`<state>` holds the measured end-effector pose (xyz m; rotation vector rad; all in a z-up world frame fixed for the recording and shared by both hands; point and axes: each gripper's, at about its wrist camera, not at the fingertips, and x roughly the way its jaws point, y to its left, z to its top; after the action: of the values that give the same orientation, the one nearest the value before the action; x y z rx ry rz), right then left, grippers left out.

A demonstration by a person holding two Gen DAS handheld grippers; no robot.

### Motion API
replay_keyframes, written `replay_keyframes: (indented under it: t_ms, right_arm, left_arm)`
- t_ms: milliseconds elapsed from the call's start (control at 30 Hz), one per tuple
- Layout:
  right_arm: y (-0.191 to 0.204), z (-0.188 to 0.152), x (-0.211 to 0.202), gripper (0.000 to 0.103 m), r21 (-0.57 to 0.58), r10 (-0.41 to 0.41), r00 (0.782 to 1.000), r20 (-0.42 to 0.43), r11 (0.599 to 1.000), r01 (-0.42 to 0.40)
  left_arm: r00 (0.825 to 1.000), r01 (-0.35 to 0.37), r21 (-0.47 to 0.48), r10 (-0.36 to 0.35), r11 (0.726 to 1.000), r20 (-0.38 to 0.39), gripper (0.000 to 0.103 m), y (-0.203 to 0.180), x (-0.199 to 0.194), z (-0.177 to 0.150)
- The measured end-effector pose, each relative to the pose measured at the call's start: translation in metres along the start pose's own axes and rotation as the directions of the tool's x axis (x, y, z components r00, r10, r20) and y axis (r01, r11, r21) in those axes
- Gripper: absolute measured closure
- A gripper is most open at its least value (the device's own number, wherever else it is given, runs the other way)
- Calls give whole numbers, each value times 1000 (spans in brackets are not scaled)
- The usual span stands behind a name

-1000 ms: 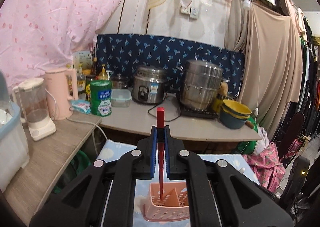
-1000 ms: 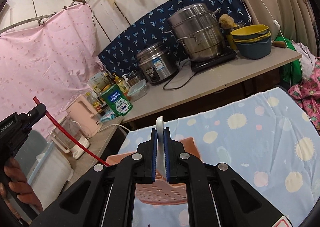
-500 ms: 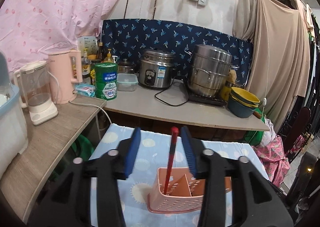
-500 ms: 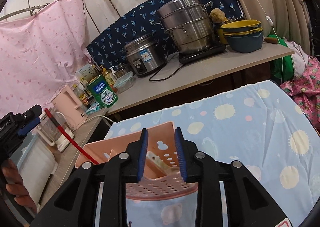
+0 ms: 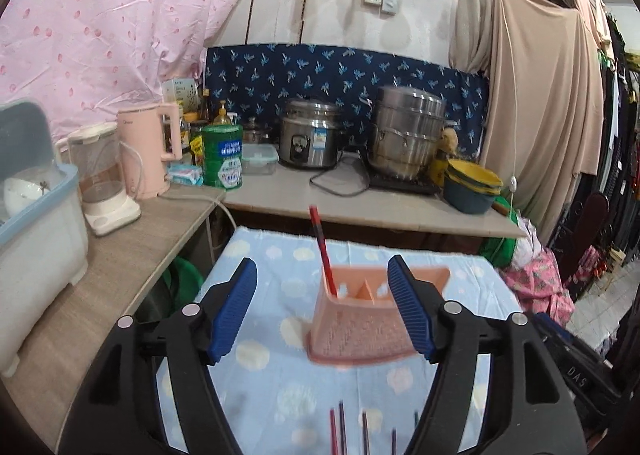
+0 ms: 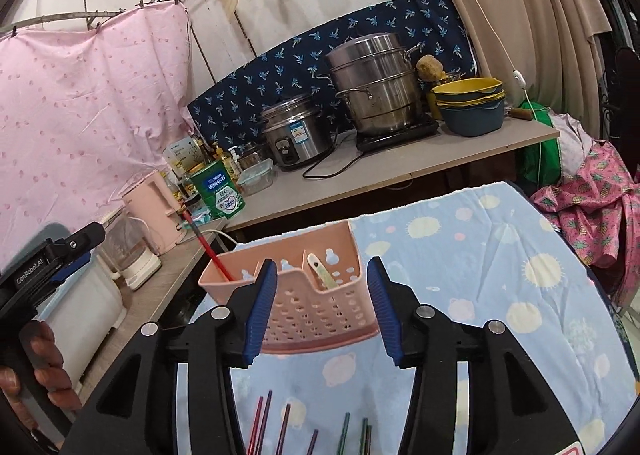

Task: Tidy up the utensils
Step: 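Withdraw both tools from the holder back over the chopsticks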

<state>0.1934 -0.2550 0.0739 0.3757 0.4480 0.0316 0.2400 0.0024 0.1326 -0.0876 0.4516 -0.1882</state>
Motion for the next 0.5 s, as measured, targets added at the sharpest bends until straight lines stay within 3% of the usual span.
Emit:
replay_keyframes:
  t_ms: [200,367,500]
  right_arm:
    - [6,-51,-51,55,-28,-33,998,-52,999,31]
    - [1,-107,-82,55,-12,-46,989,-138,999,45]
    - [-2,-149,-98,55,-43,-102,975,-197,994,96]
  left_arm:
    - [994,3,-3,-3,1000,-110,38,3,-33,-57]
    - [974,7,-13,-9,1000,-228,38,9,-51,-115]
    - [953,7,-2,-7,1000,-302,38,13,-63,-156]
